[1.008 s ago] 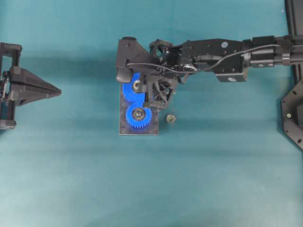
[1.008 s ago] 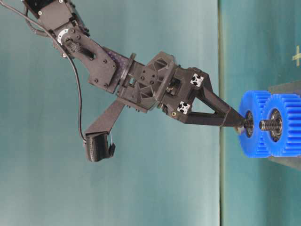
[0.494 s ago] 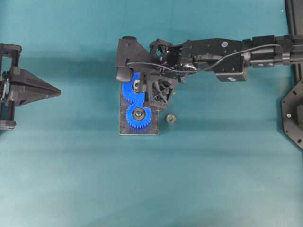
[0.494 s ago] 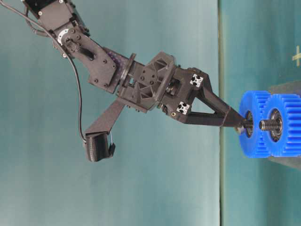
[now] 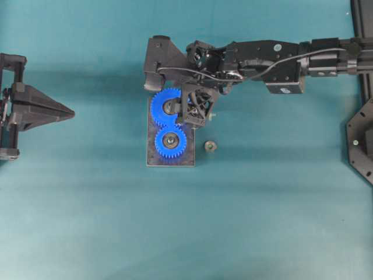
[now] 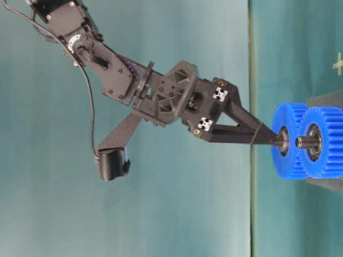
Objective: Insert the washer onto the shaft.
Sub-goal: 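Move the right gripper back right to the remaining washer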
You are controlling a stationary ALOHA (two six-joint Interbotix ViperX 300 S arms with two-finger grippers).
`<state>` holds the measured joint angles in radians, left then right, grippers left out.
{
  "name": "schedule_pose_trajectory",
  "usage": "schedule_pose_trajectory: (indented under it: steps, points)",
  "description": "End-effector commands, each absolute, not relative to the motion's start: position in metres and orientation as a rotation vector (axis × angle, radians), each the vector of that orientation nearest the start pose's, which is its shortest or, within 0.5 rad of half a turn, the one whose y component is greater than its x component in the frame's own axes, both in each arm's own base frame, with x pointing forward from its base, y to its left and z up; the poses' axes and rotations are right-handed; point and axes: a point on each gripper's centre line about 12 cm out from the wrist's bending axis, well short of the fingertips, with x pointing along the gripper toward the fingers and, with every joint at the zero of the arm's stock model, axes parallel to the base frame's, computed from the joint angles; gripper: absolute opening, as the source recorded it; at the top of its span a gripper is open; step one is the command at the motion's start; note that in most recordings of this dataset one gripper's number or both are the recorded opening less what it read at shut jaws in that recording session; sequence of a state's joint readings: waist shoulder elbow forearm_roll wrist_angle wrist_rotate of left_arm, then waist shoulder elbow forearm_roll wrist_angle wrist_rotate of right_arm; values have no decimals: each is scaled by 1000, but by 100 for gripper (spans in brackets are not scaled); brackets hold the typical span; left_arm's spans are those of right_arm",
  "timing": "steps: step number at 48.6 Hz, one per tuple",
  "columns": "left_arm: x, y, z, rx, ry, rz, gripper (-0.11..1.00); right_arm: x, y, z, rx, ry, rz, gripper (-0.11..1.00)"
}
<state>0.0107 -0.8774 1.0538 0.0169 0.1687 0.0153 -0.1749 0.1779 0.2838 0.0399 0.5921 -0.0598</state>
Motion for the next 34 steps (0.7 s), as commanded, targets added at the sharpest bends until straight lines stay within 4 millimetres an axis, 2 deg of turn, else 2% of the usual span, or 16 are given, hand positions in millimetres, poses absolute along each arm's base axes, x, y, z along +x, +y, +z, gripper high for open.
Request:
schedule_pose_trajectory:
  steps: [1,9,19,27,34]
  points:
    - [216,3,277,30,330,11,0,431,-75,208,73,971,-128,73]
    - [216,3,277,30,327,11,0,414,-70,223,71,962,-124,73]
    - [216,3,277,30,328,11,0,377,-45,227,55,963,-84,72]
    - [216,3,277,30,327,11,0,349,-14,201,45,1003,-20,72]
    - [216,3,279,31,324,11,0,340,5,171,41,1007,19,72]
